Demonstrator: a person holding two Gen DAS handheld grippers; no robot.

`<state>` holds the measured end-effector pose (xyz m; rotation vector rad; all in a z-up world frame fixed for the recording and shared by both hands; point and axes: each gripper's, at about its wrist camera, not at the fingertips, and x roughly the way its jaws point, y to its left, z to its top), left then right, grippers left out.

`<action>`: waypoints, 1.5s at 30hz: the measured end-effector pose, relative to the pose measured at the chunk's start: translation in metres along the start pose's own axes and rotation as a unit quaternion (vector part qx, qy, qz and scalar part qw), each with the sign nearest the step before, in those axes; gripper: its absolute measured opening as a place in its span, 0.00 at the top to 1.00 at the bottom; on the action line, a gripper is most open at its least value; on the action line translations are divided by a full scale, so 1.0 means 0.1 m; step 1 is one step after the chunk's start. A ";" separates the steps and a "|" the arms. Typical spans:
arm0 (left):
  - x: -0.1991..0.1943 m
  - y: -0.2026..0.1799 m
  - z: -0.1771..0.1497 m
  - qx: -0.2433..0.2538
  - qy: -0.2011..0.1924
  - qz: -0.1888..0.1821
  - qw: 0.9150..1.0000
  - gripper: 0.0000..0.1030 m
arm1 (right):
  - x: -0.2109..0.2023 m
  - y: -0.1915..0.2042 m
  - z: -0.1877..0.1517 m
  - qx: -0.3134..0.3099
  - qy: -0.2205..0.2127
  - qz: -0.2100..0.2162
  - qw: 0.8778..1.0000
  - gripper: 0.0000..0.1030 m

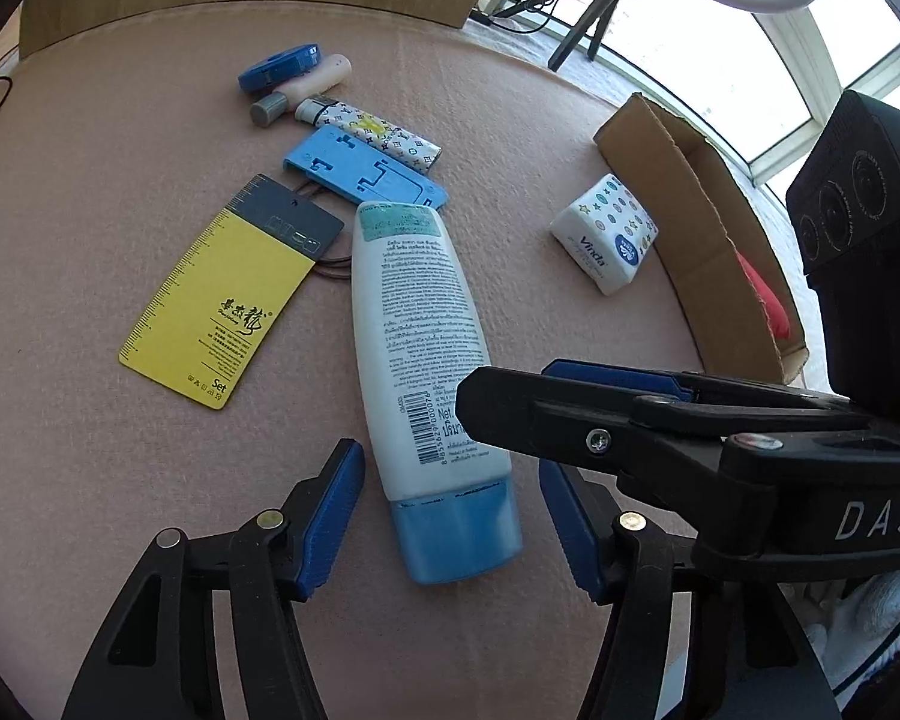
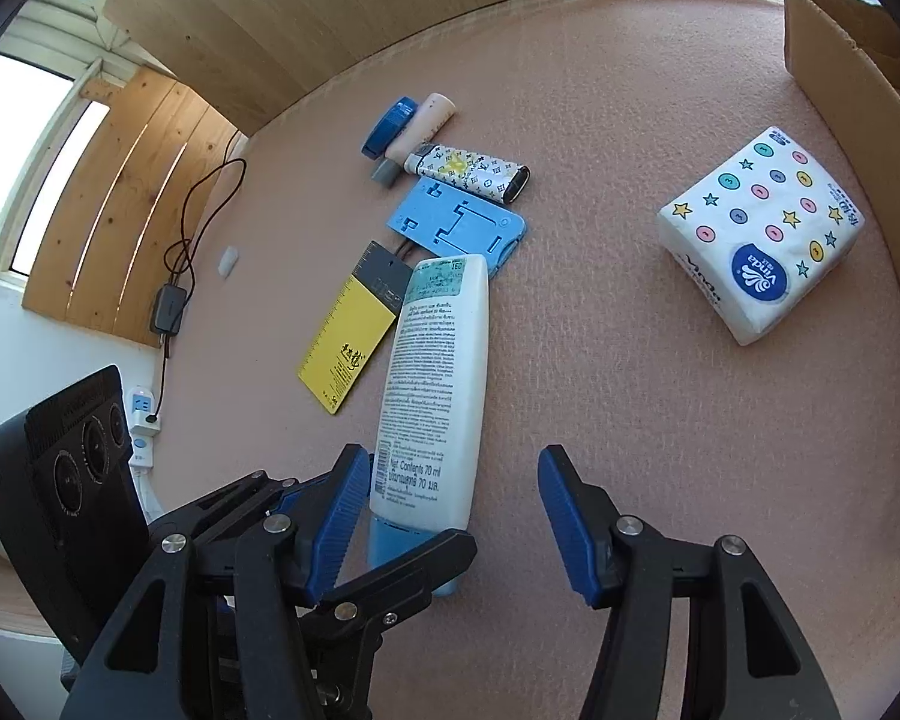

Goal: Organize objects
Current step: 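Grasp the white-and-blue lotion tube with the left tool, then carry the lotion tube to the box and lower it beside the cushion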

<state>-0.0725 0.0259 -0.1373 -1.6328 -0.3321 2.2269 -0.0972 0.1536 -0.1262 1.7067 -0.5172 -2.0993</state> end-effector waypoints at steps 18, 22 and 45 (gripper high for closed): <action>0.02 -0.06 0.06 -0.004 -0.006 -0.008 1.000 0.53 | 0.07 0.10 0.03 -0.020 0.011 -0.010 1.000 0.62; -0.04 -0.22 0.15 0.007 -0.018 -0.012 1.000 0.53 | -0.11 0.05 0.07 -0.019 -0.007 -0.011 1.000 0.62; 0.20 -1.90 0.81 0.098 -0.044 -0.064 0.992 0.53 | -1.48 -0.92 0.26 0.015 -0.113 -0.049 0.992 0.62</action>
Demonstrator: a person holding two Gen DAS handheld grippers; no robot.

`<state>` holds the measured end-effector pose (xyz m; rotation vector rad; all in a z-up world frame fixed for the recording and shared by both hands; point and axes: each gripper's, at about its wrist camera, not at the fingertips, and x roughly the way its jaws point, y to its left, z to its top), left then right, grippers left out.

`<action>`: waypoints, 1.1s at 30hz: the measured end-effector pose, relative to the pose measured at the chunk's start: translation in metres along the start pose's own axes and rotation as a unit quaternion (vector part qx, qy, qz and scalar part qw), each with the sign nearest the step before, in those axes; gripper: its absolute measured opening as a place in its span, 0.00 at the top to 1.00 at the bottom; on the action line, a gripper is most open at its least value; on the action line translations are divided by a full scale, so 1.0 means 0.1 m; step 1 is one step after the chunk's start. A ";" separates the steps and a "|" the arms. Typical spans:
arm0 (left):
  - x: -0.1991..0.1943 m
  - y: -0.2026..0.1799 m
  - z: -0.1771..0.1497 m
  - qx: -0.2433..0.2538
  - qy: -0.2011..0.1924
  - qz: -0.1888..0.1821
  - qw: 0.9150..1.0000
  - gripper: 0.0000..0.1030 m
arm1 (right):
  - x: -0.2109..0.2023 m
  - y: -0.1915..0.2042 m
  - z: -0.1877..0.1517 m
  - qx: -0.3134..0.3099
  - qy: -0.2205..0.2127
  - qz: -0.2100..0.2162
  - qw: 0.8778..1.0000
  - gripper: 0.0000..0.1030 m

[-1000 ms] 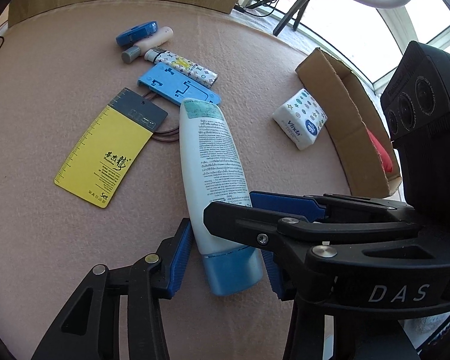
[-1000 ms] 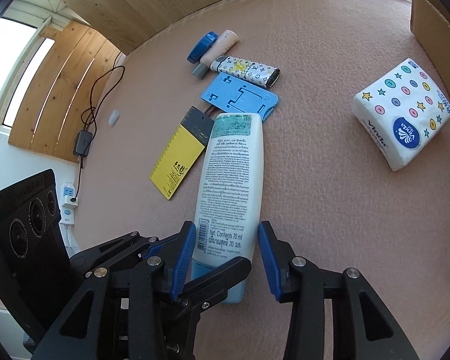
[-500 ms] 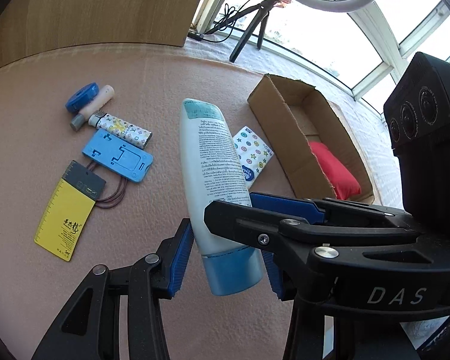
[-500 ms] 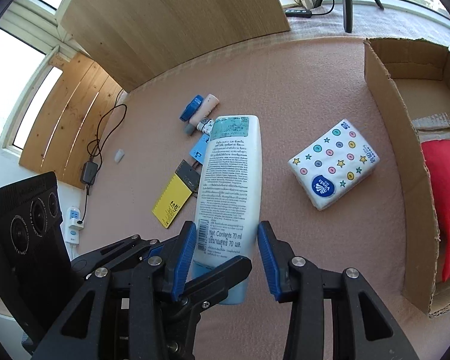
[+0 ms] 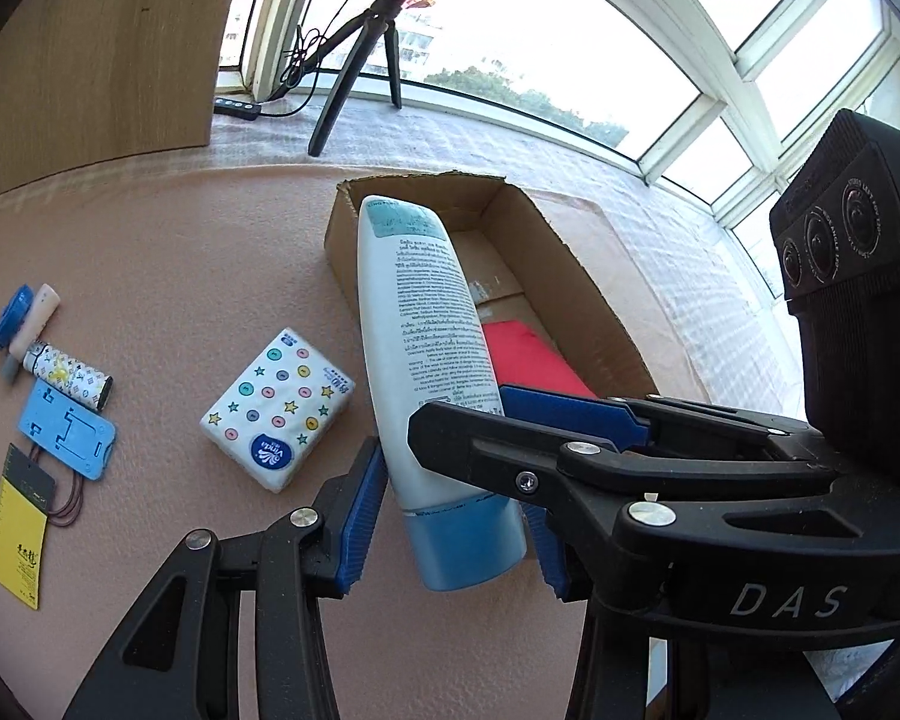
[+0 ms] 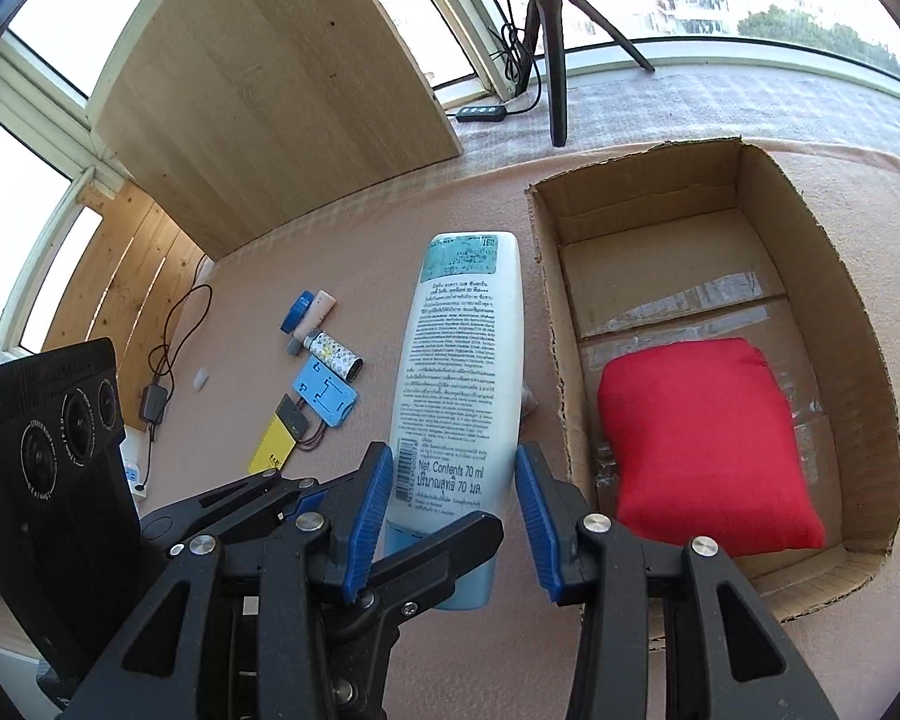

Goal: Organize objects
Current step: 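Carry the lotion tube to the box and lower it beside the cushion, then open the left tool to release the lotion tube in the box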

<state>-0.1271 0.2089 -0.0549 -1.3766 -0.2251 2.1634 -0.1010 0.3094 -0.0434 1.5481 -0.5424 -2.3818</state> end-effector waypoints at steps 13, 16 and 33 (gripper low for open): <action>0.55 -0.76 0.17 0.028 0.015 -0.027 0.999 0.53 | -0.42 -0.78 0.02 0.031 -0.024 -0.030 0.999 0.62; 0.65 -0.86 0.21 0.031 0.017 -0.027 0.999 0.53 | -0.46 -0.87 0.03 0.033 -0.025 -0.033 0.999 0.62; 0.43 -0.65 0.17 0.017 -0.002 0.005 1.000 0.35 | -0.68 -0.96 -0.06 0.020 -0.053 -0.060 0.997 0.55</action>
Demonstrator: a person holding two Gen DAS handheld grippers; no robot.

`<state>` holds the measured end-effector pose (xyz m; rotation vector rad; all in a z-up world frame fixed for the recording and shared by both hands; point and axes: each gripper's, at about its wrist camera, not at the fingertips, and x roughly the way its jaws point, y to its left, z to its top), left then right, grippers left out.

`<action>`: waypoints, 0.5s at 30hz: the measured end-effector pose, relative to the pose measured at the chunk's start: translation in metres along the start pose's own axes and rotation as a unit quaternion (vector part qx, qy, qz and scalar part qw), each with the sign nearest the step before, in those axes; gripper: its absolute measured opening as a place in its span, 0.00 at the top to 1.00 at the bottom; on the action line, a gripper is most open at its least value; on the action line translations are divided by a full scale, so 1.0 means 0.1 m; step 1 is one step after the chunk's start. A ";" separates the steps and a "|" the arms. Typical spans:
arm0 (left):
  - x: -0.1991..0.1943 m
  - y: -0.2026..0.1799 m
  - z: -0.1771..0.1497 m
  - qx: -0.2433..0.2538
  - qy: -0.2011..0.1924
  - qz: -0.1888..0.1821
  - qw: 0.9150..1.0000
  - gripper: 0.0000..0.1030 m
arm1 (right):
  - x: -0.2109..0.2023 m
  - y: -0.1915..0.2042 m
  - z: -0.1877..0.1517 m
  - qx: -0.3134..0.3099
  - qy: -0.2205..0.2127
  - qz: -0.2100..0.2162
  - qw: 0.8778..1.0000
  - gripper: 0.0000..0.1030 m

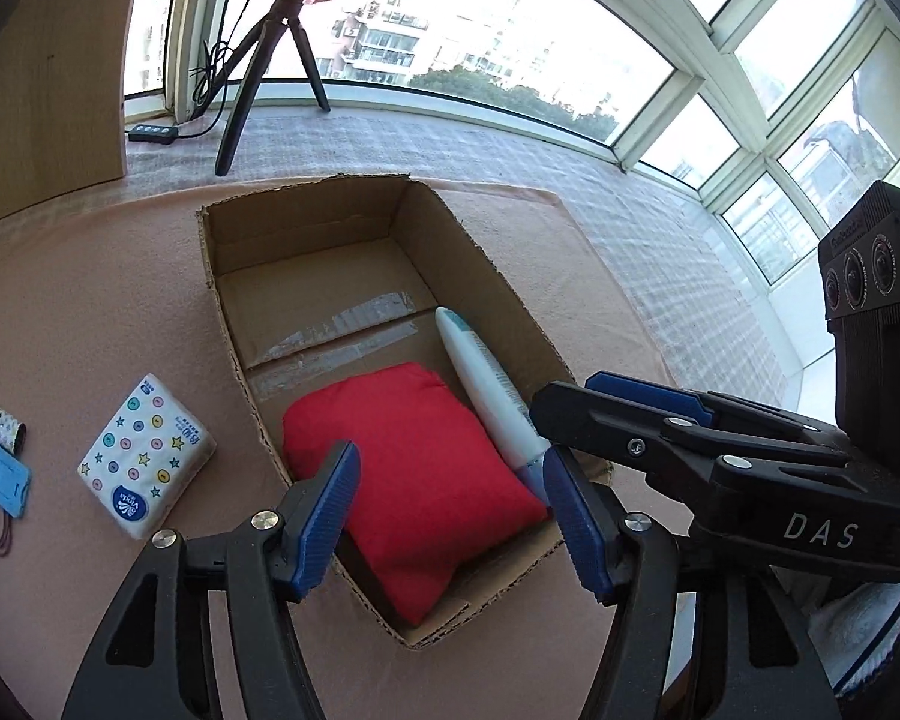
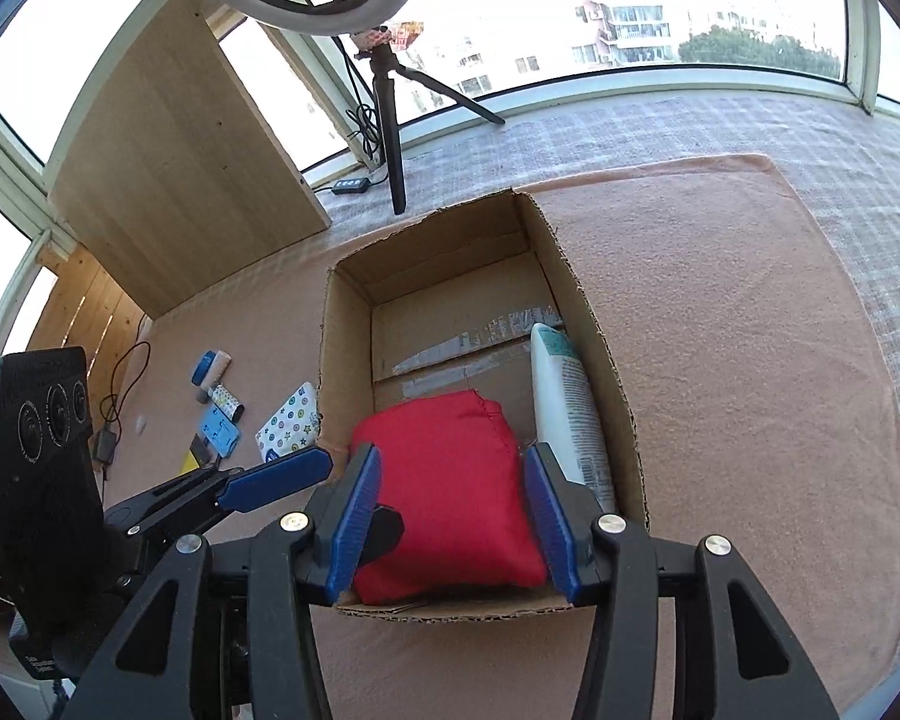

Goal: Organize objects
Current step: 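Open the left tool to release the lotion tube in the box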

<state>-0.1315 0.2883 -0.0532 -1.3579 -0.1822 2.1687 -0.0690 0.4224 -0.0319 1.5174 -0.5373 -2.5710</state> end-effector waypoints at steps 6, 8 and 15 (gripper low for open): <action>-0.35 0.49 -0.17 -0.014 -0.008 0.031 0.999 0.34 | -0.06 0.27 -0.14 -0.007 -0.017 -0.010 1.000 0.53; -0.48 0.69 -0.22 -0.017 -0.009 0.037 0.999 0.32 | -0.06 0.37 -0.19 -0.003 -0.019 -0.006 1.000 0.52; -0.91 1.43 -0.44 -0.042 -0.007 0.063 0.997 0.29 | 0.02 0.77 -0.36 0.002 -0.020 -0.012 1.000 0.50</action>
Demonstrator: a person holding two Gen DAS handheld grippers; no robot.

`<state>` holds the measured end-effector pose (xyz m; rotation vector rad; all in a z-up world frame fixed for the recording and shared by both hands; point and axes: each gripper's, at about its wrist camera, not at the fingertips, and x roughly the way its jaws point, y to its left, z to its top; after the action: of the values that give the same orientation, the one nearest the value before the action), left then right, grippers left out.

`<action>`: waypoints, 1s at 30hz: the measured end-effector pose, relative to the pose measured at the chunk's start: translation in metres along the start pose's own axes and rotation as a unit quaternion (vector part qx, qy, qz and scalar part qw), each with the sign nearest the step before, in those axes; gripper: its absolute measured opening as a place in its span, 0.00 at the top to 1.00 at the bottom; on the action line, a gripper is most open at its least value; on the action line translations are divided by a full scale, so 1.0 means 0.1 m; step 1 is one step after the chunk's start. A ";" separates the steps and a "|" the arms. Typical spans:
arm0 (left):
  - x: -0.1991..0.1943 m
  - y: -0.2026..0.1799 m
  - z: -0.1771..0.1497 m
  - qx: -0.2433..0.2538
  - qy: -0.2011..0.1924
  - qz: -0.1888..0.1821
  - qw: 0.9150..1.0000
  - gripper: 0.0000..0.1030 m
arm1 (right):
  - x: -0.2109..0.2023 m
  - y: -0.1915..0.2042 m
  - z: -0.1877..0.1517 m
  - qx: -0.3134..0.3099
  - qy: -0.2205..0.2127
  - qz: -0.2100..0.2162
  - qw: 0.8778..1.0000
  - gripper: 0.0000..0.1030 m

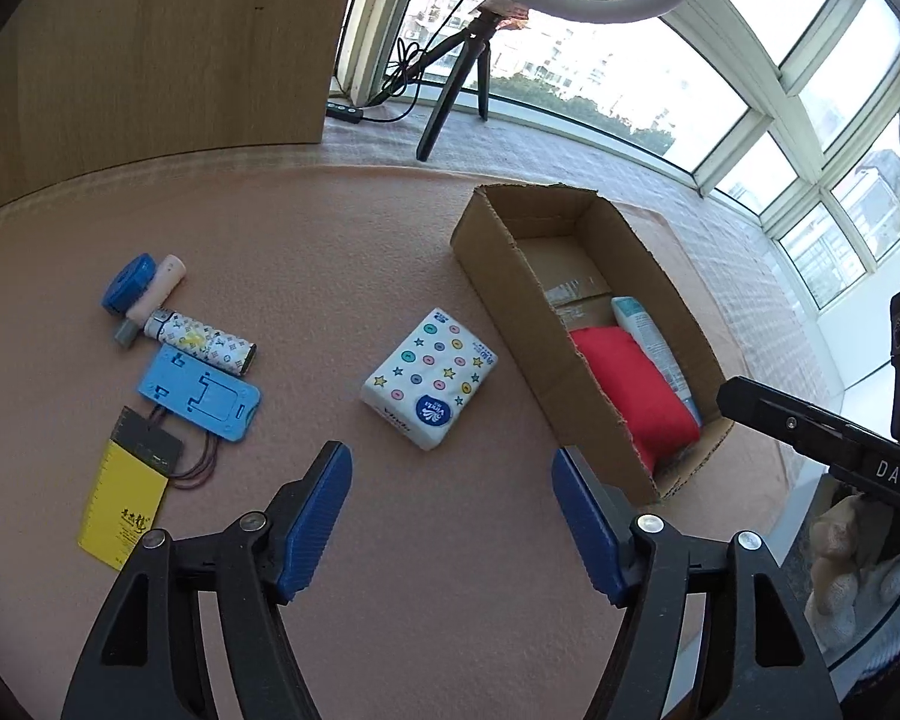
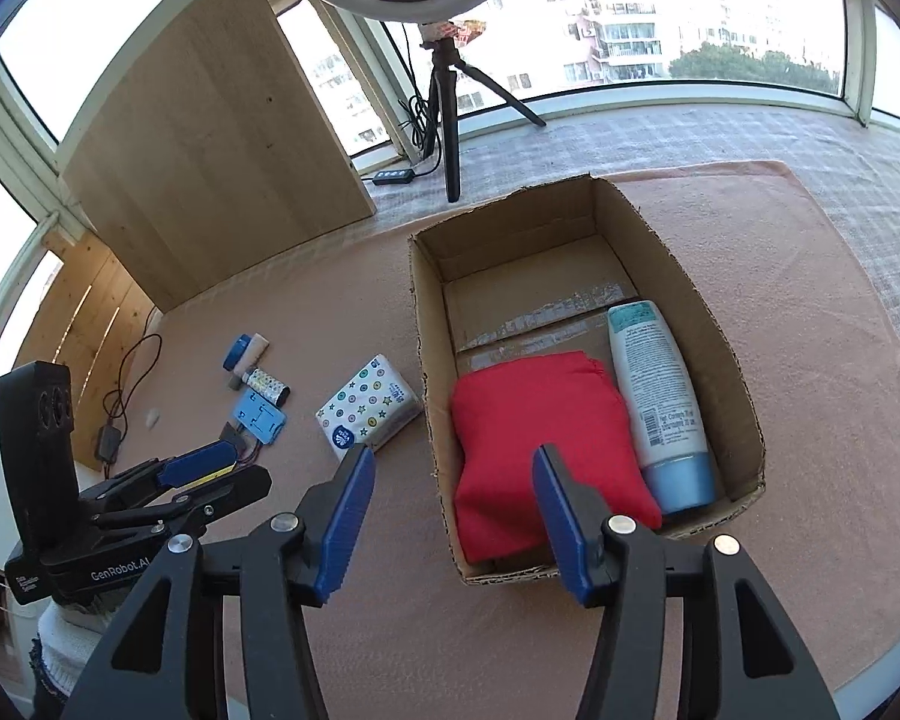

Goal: Organize objects
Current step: 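Open the left tool to release the lotion tube in the box, then grasp the yellow card with the left tool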

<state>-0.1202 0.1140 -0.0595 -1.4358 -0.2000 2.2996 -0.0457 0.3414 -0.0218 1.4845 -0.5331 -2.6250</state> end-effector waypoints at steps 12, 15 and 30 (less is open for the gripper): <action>-0.22 1.36 -0.24 -0.035 0.021 0.069 0.997 0.23 | 0.21 0.69 -0.34 -0.018 0.013 -0.010 1.000 0.43; -0.18 1.49 -0.29 -0.018 0.037 0.072 0.997 0.22 | 0.29 0.81 -0.41 -0.022 0.023 -0.010 0.999 0.43; 0.19 1.59 -0.37 0.013 0.078 0.096 0.992 0.22 | 0.35 0.87 -0.55 -0.011 0.042 -0.011 0.999 0.43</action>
<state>-0.1378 -0.0252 -0.1458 -1.6791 0.0160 2.3136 -0.0264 0.2377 -0.0472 1.5939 -0.4803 -2.5636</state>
